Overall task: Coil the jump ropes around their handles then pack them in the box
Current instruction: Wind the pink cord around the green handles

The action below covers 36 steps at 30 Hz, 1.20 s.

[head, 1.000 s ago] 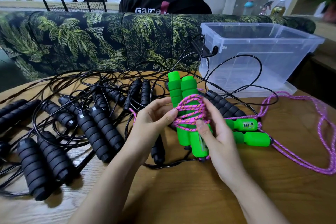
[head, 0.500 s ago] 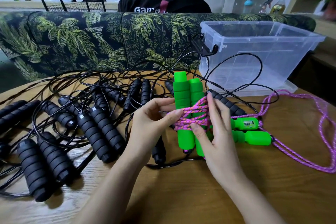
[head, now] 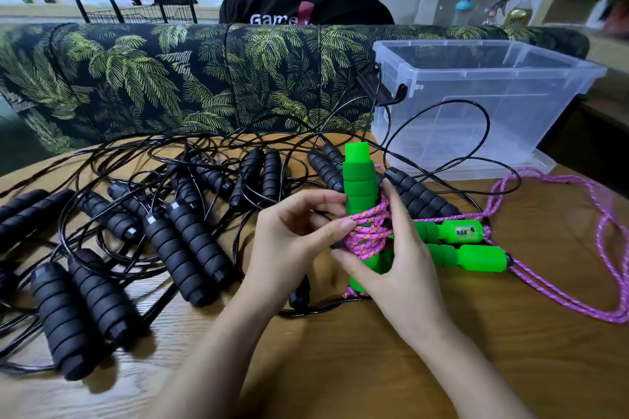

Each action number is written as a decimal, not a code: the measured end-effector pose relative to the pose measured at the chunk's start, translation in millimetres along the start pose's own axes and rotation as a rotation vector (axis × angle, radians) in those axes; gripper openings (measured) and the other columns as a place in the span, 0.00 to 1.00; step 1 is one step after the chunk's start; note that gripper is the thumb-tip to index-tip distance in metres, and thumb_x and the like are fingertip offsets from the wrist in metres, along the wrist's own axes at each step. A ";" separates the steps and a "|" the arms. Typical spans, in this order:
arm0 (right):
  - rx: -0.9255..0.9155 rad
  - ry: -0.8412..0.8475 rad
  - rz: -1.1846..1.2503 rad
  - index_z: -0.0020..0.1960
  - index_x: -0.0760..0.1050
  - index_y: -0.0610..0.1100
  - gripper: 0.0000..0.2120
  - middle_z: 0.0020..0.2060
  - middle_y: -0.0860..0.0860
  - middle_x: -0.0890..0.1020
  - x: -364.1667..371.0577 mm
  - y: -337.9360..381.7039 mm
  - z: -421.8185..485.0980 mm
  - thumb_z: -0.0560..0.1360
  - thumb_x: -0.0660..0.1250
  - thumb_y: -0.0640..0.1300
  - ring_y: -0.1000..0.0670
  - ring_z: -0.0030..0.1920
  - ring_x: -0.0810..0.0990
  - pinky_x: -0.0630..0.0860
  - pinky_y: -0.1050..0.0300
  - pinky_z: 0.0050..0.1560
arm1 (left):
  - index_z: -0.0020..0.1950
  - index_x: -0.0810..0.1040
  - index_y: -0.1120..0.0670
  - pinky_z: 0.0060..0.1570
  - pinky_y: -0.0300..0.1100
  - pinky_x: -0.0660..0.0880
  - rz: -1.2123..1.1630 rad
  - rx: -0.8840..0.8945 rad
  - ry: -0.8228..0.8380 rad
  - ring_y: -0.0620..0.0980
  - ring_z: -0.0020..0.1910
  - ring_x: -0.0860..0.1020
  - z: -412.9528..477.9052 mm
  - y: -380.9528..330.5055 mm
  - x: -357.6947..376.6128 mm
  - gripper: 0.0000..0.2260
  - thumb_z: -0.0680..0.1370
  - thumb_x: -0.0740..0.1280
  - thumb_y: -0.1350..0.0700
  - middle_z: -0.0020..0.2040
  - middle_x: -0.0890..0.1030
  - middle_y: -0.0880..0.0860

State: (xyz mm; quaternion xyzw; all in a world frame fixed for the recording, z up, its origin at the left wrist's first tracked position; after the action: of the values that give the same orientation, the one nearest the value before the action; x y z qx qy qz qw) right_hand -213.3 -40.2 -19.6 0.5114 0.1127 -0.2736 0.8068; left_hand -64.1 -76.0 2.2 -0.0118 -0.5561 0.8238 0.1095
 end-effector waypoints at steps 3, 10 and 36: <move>-0.022 -0.026 0.052 0.78 0.56 0.53 0.45 0.72 0.57 0.68 -1.3 1.4 1.7 0.67 0.68 0.65 0.62 0.72 0.65 0.64 0.68 0.68 | 0.48 0.86 0.48 0.45 0.37 0.79 0.018 0.023 0.029 0.48 0.38 0.80 0.2 -1.9 -0.1 0.11 0.68 0.75 0.60 0.44 0.84 0.53; 0.067 -0.024 0.341 0.73 0.60 0.63 0.41 0.66 0.65 0.73 -4.5 5.2 0.9 0.67 0.77 0.54 0.63 0.67 0.71 0.68 0.65 0.66 | 0.58 0.79 0.52 0.47 0.40 0.77 0.110 -0.010 -0.021 0.48 0.42 0.80 4.4 3.8 -7.8 0.20 0.68 0.76 0.52 0.45 0.84 0.53; 0.031 0.047 0.484 0.71 0.67 0.57 0.35 0.67 0.60 0.76 0.7 7.0 2.5 0.67 0.76 0.53 0.56 0.68 0.74 0.69 0.45 0.70 | 0.57 0.82 0.49 0.50 0.37 0.78 0.003 -0.113 -0.054 0.46 0.49 0.82 4.7 7.7 -12.0 0.18 0.68 0.76 0.52 0.52 0.85 0.56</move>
State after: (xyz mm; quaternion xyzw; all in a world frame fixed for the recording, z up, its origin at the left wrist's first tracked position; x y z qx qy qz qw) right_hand -209.0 -40.3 -13.4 0.5420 0.0016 -0.0621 0.8381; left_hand -54.4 -85.4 -4.4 0.0033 -0.6046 0.7912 0.0924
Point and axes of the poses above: each hand's wrist, its own z-axis towards the middle knuckle, its own x-axis out of the palm, y = z × x, the point moved 4 cm from there along z, towards the middle knuckle
